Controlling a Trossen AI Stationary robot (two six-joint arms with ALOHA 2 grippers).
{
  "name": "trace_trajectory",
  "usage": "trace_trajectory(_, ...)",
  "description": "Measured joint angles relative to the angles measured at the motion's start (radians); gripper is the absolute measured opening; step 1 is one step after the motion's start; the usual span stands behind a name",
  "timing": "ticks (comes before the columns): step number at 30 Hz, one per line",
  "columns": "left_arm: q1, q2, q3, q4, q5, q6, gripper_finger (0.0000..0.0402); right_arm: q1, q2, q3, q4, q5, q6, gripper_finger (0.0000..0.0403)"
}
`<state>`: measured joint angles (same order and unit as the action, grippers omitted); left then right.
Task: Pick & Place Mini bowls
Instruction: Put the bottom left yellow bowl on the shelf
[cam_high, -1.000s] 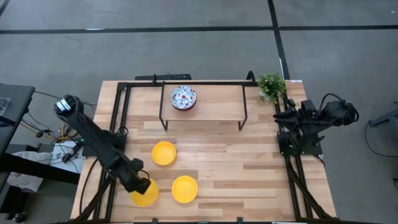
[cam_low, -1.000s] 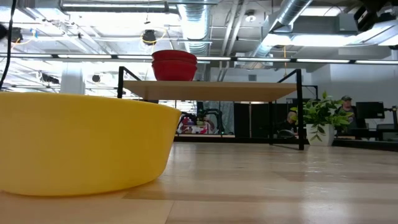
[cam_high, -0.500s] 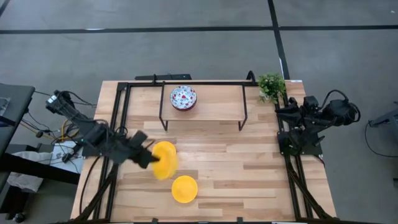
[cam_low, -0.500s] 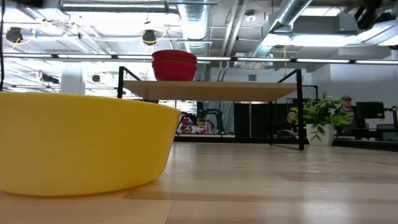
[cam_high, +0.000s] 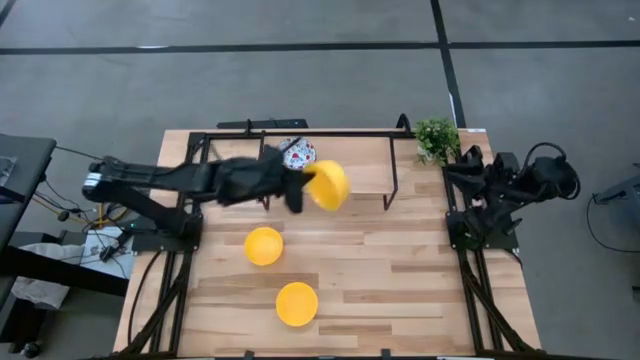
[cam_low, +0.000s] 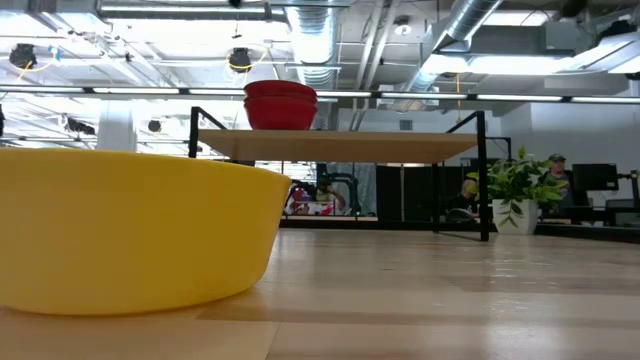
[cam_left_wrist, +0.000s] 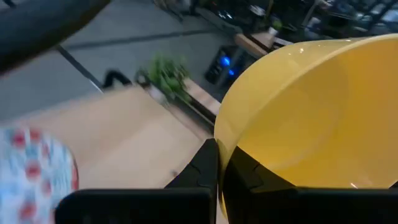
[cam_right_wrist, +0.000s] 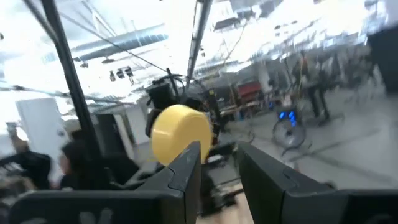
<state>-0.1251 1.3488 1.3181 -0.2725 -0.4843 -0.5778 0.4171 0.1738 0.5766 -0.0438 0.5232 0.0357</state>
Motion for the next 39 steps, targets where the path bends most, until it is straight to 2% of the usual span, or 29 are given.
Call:
trace_trajectory(6,0.094,0.146,0.129,0.156,-0.016,0.220,0.0002,-0.001,0.189,0.001,0.187,0.012,-0.166,0.0097)
trace_trajectory(14,0.149,0.263,0.259,0.277,-0.123,0.529,0.0002,-0.001,0.428,0.137,0.214,0.235,-0.255,0.0097)
trace_trajectory(19,0.179,0.301,0.279,0.327,-0.163,0.700,0.0003,-0.001,0.582,0.263,0.213,0.386,-0.357,0.0097)
trace_trajectory(29,0.237,0.305,0.281,0.372,-0.150,0.861,0.0003,-0.001,0.902,0.510,0.209,0.768,-0.575,0.0097)
trace_trajectory(34,0.259,0.304,0.281,0.377,-0.060,0.896,0.0003,-0.015,1.042,0.626,0.210,0.837,-0.661,0.0097)
trace_trajectory(39,0.268,0.304,0.281,0.378,-0.023,0.970,0.0003,-0.034,1.154,0.731,0.211,0.898,-0.724,0.0102)
